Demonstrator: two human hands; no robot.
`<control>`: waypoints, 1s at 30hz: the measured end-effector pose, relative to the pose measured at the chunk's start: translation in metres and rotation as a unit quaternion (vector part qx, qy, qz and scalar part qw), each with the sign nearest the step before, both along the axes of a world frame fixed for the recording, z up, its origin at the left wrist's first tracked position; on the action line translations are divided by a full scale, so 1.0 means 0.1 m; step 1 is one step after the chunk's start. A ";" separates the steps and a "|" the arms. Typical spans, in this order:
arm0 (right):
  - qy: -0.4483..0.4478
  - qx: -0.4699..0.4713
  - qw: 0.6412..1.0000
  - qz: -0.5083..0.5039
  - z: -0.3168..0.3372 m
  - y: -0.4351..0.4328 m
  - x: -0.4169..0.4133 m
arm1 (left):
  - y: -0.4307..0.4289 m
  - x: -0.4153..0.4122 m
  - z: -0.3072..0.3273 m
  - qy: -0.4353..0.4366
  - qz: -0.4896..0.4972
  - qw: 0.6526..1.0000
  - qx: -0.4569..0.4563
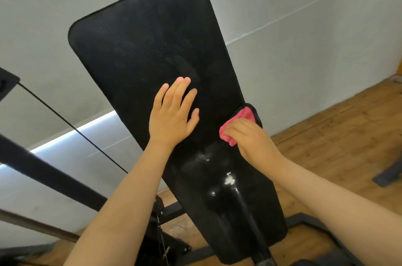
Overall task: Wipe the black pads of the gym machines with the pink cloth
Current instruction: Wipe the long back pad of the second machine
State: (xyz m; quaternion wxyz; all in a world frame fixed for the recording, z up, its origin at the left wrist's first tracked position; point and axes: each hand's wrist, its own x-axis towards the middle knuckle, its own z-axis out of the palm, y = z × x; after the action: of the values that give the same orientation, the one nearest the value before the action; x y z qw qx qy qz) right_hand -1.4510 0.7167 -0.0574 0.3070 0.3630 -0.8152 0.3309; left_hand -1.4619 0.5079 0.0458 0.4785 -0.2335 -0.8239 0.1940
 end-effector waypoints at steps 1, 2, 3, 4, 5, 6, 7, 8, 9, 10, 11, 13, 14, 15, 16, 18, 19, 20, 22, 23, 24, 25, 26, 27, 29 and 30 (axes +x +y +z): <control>-0.013 -0.009 1.000 0.002 0.04 0.02 0.02 | 0.00 0.00 0.00 0.000 0.000 1.000 0.001; -0.016 -0.020 1.000 0.000 0.10 0.04 0.04 | 0.00 0.00 -0.01 -0.001 0.000 1.000 0.002; -0.009 -0.032 0.999 -0.011 0.18 0.06 0.06 | 0.00 0.00 -0.02 0.000 0.000 1.000 0.002; 0.011 -0.044 0.998 -0.032 0.27 0.08 0.07 | 0.00 -0.01 -0.02 0.002 0.001 1.000 0.001; 0.041 -0.054 0.996 -0.060 0.37 0.08 0.06 | 0.00 -0.01 -0.01 0.003 0.001 1.000 0.001; 0.068 -0.060 0.992 -0.088 0.45 0.08 0.03 | 0.00 -0.01 -0.01 0.004 0.000 1.000 0.001; 0.083 -0.060 0.989 -0.105 0.51 0.06 -0.03 | 0.00 -0.01 -0.01 0.003 -0.001 1.000 0.002; 0.086 -0.054 0.989 -0.111 0.54 0.04 -0.09 | 0.00 -0.01 -0.01 0.002 -0.003 1.000 0.003; 0.082 -0.044 0.989 -0.112 0.53 0.01 -0.15 | 0.00 0.00 -0.01 0.001 -0.003 1.000 0.002; 0.077 -0.035 0.990 -0.117 0.49 -0.01 -0.20 | -0.01 0.00 -0.02 -0.001 -0.002 1.000 0.002; 0.072 -0.031 0.989 -0.125 0.43 -0.04 -0.23 | -0.01 -0.01 -0.02 -0.001 -0.001 1.000 0.001; 0.059 -0.052 0.988 -0.131 0.27 -0.09 -0.23 | -0.01 -0.02 -0.03 -0.001 0.002 1.000 -0.001; 0.053 -0.068 0.988 -0.129 0.20 -0.12 -0.20 | -0.02 -0.02 -0.02 -0.001 0.003 1.000 -0.002; 0.047 -0.083 0.988 -0.126 0.13 -0.15 -0.17 | -0.02 -0.03 -0.03 -0.002 0.004 1.000 -0.003; 0.039 -0.094 0.987 -0.123 0.06 -0.18 -0.14 | -0.02 -0.03 -0.03 -0.002 0.005 1.000 -0.004; 0.021 -0.111 0.987 -0.117 -0.07 -0.21 -0.07 | -0.01 -0.03 -0.02 -0.003 0.010 1.000 -0.008; 0.010 -0.115 0.987 -0.114 -0.13 -0.21 -0.02 | -0.01 -0.03 -0.02 -0.002 0.013 1.000 -0.011; 0.000 -0.113 0.987 -0.113 -0.18 -0.21 0.02 | -0.01 -0.03 -0.02 0.000 0.015 1.000 -0.015; -0.020 -0.097 0.990 -0.105 -0.28 -0.20 0.10 | -0.01 -0.02 -0.02 0.003 0.018 1.000 -0.018; -0.034 -0.093 0.990 -0.097 -0.29 -0.18 0.13 | -0.01 -0.03 -0.02 0.003 0.018 1.000 -0.019; -0.050 -0.100 0.990 -0.090 -0.25 -0.16 0.15 | -0.01 -0.03 -0.03 0.003 0.020 1.000 -0.020; -0.064 -0.119 0.987 -0.089 -0.18 -0.13 0.16 | -0.02 -0.03 -0.03 0.004 0.022 1.000 -0.022; -0.072 -0.146 0.982 -0.095 -0.07 -0.09 0.14 | -0.02 -0.03 -0.03 0.007 0.022 0.999 -0.023; -0.074 -0.175 0.976 -0.105 0.07 -0.06 0.11 | -0.01 -0.03 -0.03 0.010 0.021 0.999 -0.023; -0.059 -0.216 0.967 -0.122 0.33 -0.01 0.00 | -0.01 -0.03 -0.03 0.012 0.017 1.000 -0.023; -0.046 -0.225 0.965 -0.127 0.44 -0.02 -0.05 | -0.01 -0.03 -0.03 0.011 0.016 1.000 -0.023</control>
State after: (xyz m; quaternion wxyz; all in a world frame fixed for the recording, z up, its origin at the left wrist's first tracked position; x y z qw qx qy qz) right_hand -1.4560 0.7150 -0.0137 0.3828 0.1625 -0.7721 0.4805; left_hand -1.4652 0.5068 0.0427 0.4793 -0.2288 -0.8174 0.2230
